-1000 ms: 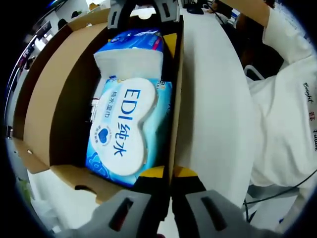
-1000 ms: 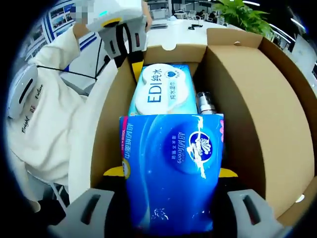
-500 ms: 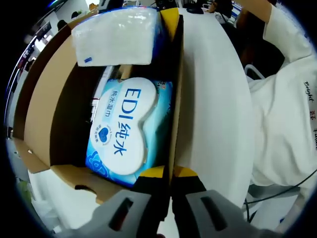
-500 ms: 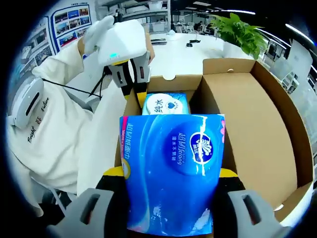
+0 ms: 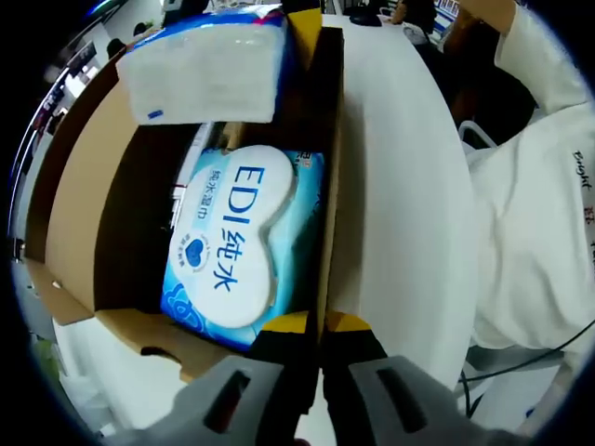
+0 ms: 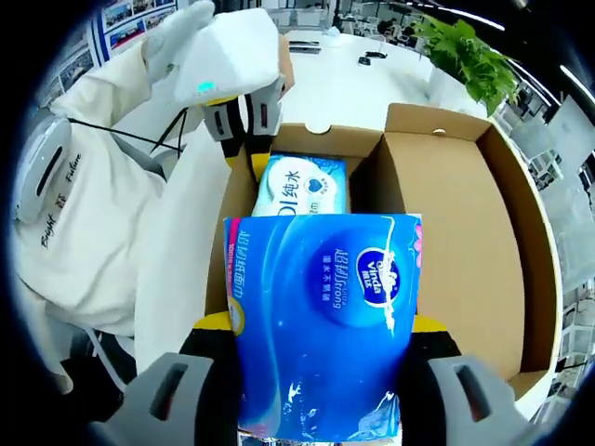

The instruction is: Operate the shoe box by opening the lid, removing the specified soft item, and placing it in the target area until the item is outside and the box remains undamaged.

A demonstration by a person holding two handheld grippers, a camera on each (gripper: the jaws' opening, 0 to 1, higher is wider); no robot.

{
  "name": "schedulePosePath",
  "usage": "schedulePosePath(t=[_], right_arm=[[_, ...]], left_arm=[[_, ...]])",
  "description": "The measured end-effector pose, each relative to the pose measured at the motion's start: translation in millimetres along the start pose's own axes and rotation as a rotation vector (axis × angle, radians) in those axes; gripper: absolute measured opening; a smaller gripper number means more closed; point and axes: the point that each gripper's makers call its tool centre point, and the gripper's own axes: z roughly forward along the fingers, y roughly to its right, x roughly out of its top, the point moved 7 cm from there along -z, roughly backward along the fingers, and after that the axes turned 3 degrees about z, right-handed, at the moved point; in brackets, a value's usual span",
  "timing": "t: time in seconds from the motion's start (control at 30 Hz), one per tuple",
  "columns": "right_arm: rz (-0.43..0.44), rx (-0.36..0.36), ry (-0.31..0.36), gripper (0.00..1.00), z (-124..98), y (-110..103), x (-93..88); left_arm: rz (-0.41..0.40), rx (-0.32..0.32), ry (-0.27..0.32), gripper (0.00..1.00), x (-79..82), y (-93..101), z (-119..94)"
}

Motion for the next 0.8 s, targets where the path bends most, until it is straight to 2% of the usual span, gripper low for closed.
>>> schedulePosePath(t=[0.07,0.2,0.3,0.43,0.6,0.73,0.8], right_arm=[[-0.01,-0.009,-0.031,0.66,-4.0,0.2,-1.3],[-0.006,-0.001,-0.047,0.67,-16.6,-1.0,-2.1],[0.003,0.032,-0.077,0.67,-18.5,-4.6,-6.4],[-0.002,0.028,-0.067,0.67,-20.2,-6.6,-5.3],[0.001,0.022,-0.046,0.67,-34.1,-9.8,-5.4],[0.019,0.051,-0.066,0.67,-47.6,-16.0,-14.2],[0.019,0.044,-0.07,0.67,-51.1,-16.3,-19.0]], left_arm=[[-0.001,-0.002,-0.001,0.02,-0.7,-3.7,-0.5],[0.001,0.0,0.002,0.02,-2.2,-9.8,-1.8],[0.0,-0.004,-0.001,0.02,-3.1,-13.7,-2.7],[-0.001,-0.006,-0.003,0.02,-2.5,-14.3,-3.3],[-0.002,-0.003,-0.002,0.02,-1.9,-15.8,-4.3],[-0.003,-0.004,-0.004,0.02,-1.0,-14.9,-4.1],[-0.005,-0.006,-0.005,0.02,-0.7,-14.9,-4.1]])
